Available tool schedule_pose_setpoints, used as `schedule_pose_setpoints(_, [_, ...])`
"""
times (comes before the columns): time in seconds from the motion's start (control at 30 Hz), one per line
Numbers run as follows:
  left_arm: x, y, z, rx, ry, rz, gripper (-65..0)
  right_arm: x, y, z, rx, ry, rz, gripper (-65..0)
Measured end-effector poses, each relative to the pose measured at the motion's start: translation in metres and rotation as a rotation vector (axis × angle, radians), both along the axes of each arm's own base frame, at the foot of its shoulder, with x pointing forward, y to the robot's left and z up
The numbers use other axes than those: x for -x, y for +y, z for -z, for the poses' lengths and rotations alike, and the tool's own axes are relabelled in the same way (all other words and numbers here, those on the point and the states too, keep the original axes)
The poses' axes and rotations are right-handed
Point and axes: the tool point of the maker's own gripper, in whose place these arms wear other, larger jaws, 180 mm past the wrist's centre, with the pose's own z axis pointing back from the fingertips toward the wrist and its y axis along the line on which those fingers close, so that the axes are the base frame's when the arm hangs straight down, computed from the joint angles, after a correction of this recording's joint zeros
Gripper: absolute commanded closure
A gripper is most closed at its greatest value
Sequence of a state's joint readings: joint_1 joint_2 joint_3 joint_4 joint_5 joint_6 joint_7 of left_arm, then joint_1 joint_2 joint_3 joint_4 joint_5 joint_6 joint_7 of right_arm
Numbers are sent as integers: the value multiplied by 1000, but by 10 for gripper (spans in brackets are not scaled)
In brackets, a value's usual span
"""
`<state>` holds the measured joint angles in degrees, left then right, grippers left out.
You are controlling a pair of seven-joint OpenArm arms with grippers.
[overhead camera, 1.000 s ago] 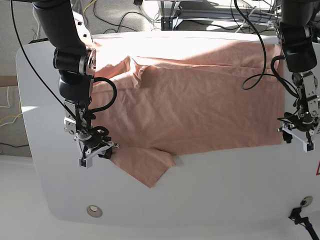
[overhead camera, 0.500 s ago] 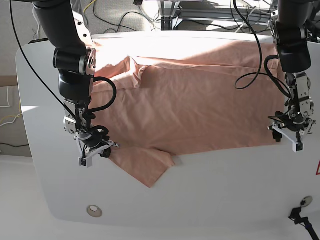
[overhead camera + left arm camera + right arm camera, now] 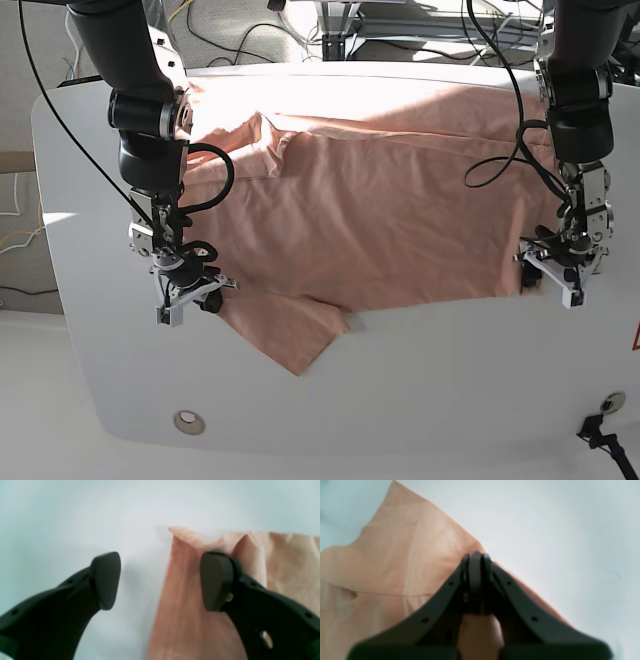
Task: Fold the T-shirt properly
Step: 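Grasp the hem corners with both grippers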
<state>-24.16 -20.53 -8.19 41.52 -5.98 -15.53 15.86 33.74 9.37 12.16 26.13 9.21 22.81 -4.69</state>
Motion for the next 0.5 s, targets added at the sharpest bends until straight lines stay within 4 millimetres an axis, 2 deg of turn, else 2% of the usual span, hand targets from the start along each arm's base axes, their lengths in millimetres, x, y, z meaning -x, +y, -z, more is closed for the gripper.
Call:
schedule_pose_setpoints(0.27, [-4, 2, -14, -24, -40, 13, -468, 1, 0, 0, -1, -2, -1, 0])
schedule_pose_setpoints(0.5, [-6, 28, -33, -35, -121, -38, -468, 1, 0, 0, -1, -3, -1, 0])
